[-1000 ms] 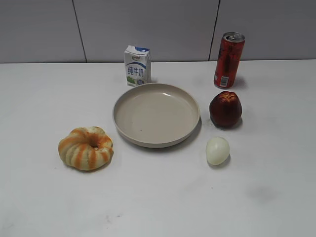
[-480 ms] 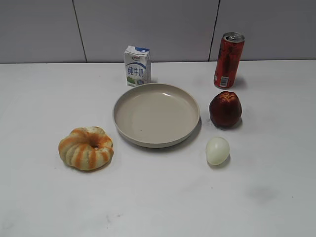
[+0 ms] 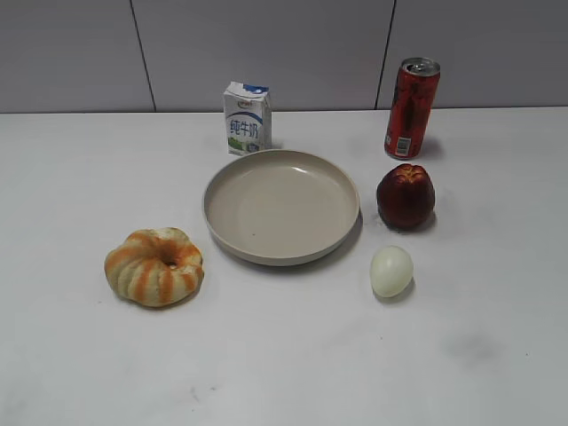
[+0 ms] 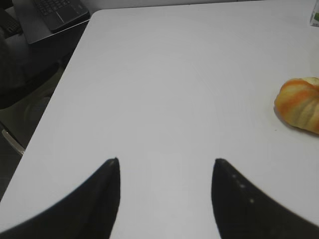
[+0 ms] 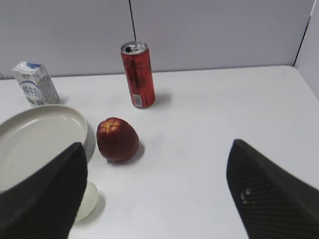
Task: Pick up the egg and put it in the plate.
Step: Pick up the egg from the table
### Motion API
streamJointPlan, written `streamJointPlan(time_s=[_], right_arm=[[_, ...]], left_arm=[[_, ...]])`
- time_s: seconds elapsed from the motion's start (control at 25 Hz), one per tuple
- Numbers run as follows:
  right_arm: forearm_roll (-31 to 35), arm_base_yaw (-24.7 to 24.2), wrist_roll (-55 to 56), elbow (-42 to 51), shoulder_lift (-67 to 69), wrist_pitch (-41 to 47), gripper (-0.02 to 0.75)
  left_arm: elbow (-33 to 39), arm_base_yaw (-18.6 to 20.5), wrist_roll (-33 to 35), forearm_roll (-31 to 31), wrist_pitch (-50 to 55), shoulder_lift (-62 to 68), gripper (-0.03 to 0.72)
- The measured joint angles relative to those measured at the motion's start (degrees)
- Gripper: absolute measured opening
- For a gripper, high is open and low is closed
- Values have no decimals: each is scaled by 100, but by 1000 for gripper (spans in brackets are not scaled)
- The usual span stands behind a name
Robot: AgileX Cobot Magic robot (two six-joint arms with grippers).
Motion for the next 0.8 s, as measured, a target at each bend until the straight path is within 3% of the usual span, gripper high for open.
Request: streamJointPlan(time_s=[0.2, 0.44, 0.64, 0.8], right_arm=[[445, 134, -355, -422, 1769, 225, 664], [637, 1016, -533, -1549, 3815, 1193, 654], [667, 1814, 8, -2317, 5127, 1366, 645], [692, 2018, 515, -2723, 6095, 1378, 640]], left_arm=[[0, 0, 0, 0, 0, 0, 446], [0, 0, 0, 0, 0, 0, 446], [0, 0, 0, 0, 0, 0, 446], [0, 0, 0, 0, 0, 0, 446]])
